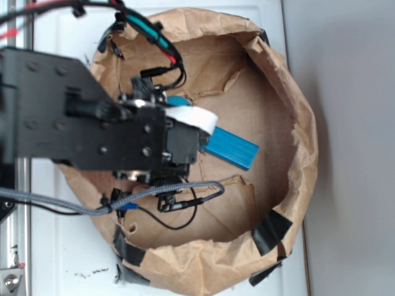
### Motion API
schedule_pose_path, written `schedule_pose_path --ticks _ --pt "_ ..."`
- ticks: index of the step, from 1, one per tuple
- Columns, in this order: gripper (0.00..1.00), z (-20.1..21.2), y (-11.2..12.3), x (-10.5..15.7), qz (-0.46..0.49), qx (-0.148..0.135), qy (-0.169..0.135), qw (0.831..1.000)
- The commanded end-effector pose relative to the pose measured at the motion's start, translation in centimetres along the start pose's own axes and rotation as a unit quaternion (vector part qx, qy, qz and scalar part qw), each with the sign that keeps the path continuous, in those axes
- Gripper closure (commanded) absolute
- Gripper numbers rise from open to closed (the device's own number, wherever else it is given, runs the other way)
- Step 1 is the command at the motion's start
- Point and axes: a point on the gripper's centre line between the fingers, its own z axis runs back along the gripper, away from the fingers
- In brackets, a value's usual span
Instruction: Grab the shell.
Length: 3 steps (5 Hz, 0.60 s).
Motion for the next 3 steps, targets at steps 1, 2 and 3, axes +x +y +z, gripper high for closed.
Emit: schedule_pose_path --ticks 1,2,3 --pt "0.00 -1.8 -0.6 -0.4 -0.003 0.020 0.013 1.000" --pt "0.00 -2.7 -0.1 -0.4 0.001 0.019 0.022 1.000" --pt "0.00 -3.3 0.6 -1.0 -0.002 0.012 0.027 1.000"
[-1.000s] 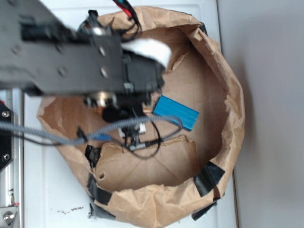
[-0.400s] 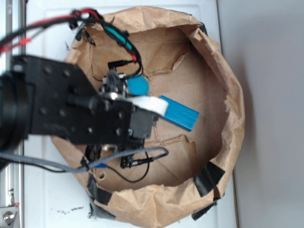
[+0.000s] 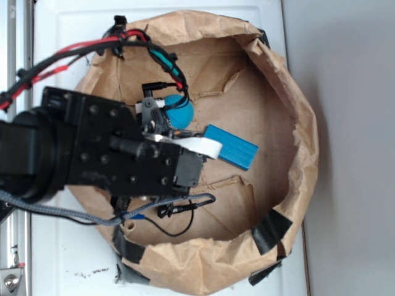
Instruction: Grab the shell.
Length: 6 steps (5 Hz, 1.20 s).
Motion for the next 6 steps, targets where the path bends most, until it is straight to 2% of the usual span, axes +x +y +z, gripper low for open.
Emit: schedule_pose_path --ticks 1,2,4,5,6 --pt "0.00 -1.4 1.2 -0.8 0.001 0.009 -0.001 1.000" --pt "1.00 -1.5 1.0 -0.8 0.007 0.019 -0.009 1.000" --pt "1.00 -0.1 1.4 -0.9 0.011 0.015 -0.021 1.000" --pt "1.00 3.0 2.2 -0.8 0.018 -0.007 -0.047 0.999" --pt "1.00 6.9 3.6 -0.9 0.022 -0.042 -0.073 0.996"
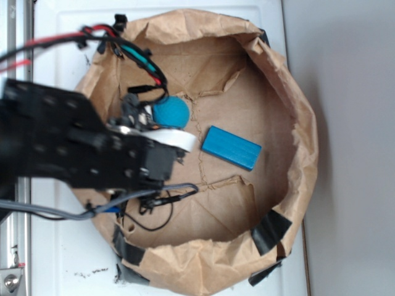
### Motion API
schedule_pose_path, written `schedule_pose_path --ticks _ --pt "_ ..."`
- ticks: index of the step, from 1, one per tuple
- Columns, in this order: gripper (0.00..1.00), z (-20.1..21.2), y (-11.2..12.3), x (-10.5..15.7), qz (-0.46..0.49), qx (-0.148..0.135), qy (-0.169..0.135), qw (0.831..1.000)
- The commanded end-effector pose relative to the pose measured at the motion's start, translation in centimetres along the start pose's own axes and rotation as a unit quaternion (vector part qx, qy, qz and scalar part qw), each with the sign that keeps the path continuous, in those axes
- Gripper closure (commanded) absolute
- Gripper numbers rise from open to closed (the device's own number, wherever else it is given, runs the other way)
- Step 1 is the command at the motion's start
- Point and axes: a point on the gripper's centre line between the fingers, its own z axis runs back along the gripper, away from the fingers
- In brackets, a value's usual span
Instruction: Grab the shell.
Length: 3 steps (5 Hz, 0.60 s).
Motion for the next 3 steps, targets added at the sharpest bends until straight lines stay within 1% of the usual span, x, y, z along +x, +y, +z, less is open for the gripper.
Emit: schedule_pose_path --ticks 1,2,3 --pt "1.00 7.5 3.2 0.6 0.017 -0.058 -0.069 0.996" --pt "1.00 8.8 3.8 -0.1 0.016 -0.076 -0.074 0.994" --pt "1.00 8.7 3.4 -0.5 0.028 -0.045 -0.067 0.996"
